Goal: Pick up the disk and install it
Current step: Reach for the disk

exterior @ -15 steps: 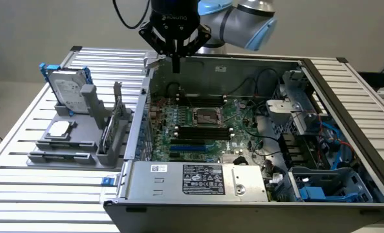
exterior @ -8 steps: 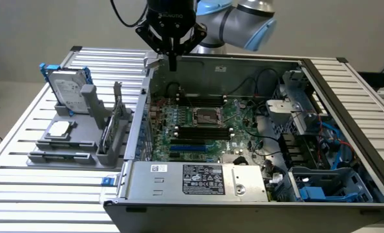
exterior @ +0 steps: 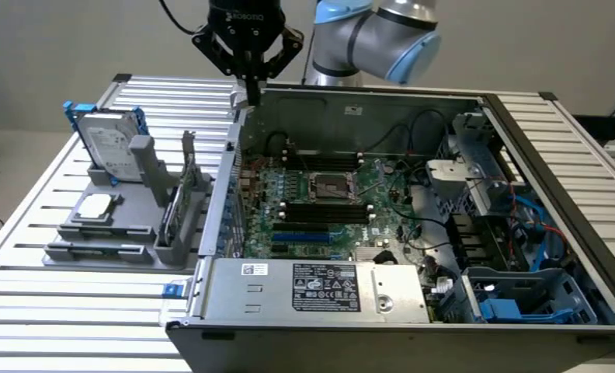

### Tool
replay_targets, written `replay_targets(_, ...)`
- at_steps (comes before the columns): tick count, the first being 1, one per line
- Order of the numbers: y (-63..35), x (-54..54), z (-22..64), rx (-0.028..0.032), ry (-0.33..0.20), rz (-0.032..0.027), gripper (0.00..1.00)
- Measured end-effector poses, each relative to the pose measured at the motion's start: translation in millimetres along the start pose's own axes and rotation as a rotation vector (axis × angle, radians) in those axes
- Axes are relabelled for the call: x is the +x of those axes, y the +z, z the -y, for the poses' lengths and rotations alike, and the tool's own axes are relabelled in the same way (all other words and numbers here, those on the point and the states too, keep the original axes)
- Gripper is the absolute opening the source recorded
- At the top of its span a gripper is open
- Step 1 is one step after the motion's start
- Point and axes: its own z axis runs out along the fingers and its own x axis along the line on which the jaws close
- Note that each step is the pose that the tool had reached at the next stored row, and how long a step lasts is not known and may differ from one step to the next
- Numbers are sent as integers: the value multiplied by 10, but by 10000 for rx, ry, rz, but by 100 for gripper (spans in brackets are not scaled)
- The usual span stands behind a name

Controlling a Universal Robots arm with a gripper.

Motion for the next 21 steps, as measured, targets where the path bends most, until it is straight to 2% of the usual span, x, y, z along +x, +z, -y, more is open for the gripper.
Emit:
replay_targets(6, 3, 275, -63, 139, -4, 9, 11)
replay_targets(21, 29, 969, -171, 661, -14, -8, 11)
